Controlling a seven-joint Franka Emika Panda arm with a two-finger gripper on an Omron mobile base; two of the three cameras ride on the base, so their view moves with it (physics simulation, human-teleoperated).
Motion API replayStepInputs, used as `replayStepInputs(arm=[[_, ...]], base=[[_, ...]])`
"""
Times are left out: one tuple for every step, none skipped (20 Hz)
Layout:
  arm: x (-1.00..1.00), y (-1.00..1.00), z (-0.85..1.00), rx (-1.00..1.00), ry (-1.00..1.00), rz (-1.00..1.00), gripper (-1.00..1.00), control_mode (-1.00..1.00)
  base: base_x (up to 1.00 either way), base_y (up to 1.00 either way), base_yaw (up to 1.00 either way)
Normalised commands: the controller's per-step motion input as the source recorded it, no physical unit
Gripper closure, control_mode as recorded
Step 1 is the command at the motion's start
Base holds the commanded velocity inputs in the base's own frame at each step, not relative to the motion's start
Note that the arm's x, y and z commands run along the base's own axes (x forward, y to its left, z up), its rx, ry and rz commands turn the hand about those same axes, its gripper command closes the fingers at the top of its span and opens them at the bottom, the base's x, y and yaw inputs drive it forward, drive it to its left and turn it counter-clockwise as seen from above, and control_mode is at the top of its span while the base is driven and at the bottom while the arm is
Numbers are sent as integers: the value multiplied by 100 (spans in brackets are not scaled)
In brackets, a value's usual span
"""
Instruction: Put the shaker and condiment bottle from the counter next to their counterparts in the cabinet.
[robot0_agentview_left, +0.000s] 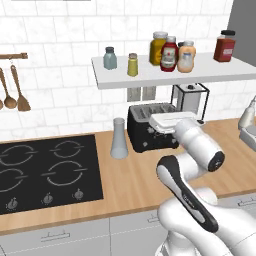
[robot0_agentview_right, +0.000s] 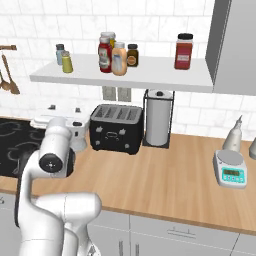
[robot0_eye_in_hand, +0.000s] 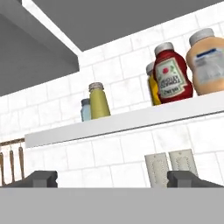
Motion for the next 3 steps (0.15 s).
replayStepInputs(arm=[[-39, -9, -74, 1, 23, 0, -100, -100], [-31, -9, -69, 1, 24, 0, -100, -100], [-25, -9, -64, 1, 25, 0, -100, -100]], base=[[0, 0, 0], [0, 0, 0], [0, 0, 0]])
